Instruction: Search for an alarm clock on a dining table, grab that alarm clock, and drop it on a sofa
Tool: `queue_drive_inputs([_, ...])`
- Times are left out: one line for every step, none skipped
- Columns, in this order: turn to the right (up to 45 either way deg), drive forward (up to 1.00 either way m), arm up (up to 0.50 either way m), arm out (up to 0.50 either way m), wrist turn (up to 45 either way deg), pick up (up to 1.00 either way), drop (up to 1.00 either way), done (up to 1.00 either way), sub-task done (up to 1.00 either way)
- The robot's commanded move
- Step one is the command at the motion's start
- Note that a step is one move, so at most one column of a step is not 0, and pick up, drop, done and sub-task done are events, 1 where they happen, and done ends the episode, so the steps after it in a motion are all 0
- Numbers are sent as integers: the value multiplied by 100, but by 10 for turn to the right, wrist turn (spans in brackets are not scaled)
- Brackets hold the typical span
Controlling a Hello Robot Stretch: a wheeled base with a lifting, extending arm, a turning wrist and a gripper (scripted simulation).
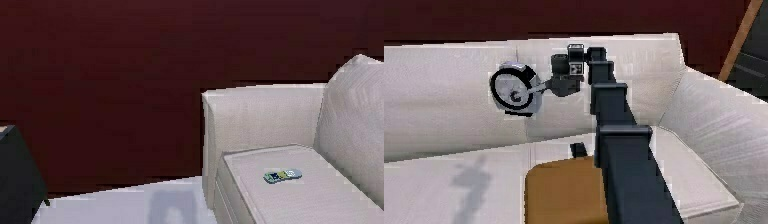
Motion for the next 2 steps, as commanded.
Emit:
queue_drive_inputs([0, 0, 0, 0, 210, 0, 0, 0, 0])
queue_drive_inputs([0, 0, -20, 0, 0, 0, 0, 0, 0])
